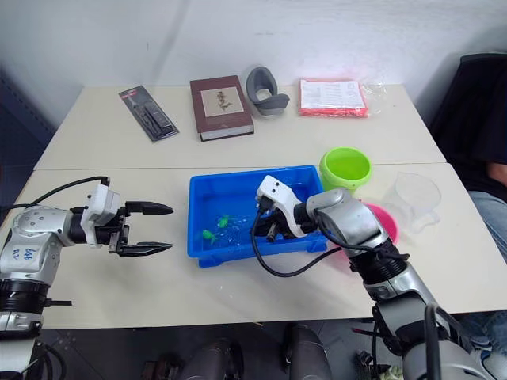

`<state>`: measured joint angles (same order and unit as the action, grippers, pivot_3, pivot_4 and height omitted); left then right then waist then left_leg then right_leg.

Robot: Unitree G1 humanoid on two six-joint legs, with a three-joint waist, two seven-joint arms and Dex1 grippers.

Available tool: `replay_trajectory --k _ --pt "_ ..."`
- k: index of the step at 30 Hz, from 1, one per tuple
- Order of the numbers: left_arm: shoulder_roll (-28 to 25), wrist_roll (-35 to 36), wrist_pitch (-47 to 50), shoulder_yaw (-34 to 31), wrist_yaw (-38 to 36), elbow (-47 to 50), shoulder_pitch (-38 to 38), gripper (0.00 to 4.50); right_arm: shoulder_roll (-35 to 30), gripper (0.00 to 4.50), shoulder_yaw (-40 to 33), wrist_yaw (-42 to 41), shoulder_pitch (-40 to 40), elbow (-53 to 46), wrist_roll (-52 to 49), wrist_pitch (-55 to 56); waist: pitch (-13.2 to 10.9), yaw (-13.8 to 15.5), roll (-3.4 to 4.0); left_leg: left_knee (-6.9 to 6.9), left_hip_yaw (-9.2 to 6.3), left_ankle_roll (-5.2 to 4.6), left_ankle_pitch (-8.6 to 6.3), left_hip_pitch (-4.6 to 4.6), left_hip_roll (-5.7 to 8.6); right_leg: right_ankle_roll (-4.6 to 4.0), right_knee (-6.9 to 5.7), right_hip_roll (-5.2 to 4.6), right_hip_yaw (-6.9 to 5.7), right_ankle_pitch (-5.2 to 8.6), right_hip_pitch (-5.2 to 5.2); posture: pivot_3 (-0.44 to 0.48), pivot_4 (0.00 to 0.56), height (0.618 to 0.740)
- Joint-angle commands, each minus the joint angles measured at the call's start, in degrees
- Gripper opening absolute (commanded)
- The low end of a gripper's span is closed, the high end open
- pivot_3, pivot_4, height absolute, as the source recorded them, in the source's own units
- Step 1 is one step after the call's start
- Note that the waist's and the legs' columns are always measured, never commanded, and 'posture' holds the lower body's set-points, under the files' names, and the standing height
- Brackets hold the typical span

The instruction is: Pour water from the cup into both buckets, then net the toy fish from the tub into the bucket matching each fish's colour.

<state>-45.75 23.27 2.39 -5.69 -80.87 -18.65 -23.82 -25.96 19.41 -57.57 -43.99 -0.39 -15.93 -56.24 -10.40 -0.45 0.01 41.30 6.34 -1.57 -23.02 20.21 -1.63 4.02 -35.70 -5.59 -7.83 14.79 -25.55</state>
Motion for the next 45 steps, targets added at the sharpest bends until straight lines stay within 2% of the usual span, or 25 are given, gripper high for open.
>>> replay_trajectory --k 1,16,30,36,45 --pt "-0.47 0.34 -1.05 -1.33 -0.35 0.22 0.41 4.48 1.41 0.0 -4.43 1.06 0.26 -2.69 -3.94 -1.73 0.0 -0.18 0.0 0.0 -0.01 0.0 0.0 0.0 -0.01 0.0 0.0 0.01 0.0 0.0 0.0 0.0 0.15 0.74" --pt "0.17 -0.05 -2.73 -0.64 -0.53 -1.94 -0.49 4.48 -2.61 0.0 -5.93 3.76 1.56 -2.37 -7.76 -9.84 0.0 -1.09 0.0 -0.06 -0.02 0.0 0.0 0.0 0.01 -0.01 0.01 -0.04 0.03 0.0 -0.02 0.0 0.15 0.74" --pt "0.19 0.32 -1.58 -0.51 -0.19 -0.34 -0.12 4.48 -3.93 0.0 -13.05 7.93 5.23 -5.7 -14.09 -16.73 0.0 -1.12 0.0 -0.06 -0.02 0.0 0.0 0.02 0.01 -0.01 0.01 -0.07 0.06 0.0 -0.02 0.0 0.15 0.74" --pt "0.33 0.31 -1.69 -0.49 -0.2 -0.46 -0.14 4.48 -1.15 0.0 -17.2 10.52 5.03 -6.9 -18.52 -21.33 0.0 -1.12 0.0 -0.08 -0.02 0.01 0.0 0.01 -0.01 -0.01 0.01 -0.06 0.07 0.01 -0.02 0.0 0.15 0.74" --pt "1.11 -0.15 -3.24 -0.33 -0.47 -2.5 -0.57 4.48 0.4 0.0 -19.88 18.92 4.66 -3.25 -16.48 -20.8 0.0 -1.14 0.0 -0.09 -0.03 0.01 0.0 0.01 0.02 -0.01 0.01 -0.1 0.08 0.01 -0.02 0.0 0.15 0.74"
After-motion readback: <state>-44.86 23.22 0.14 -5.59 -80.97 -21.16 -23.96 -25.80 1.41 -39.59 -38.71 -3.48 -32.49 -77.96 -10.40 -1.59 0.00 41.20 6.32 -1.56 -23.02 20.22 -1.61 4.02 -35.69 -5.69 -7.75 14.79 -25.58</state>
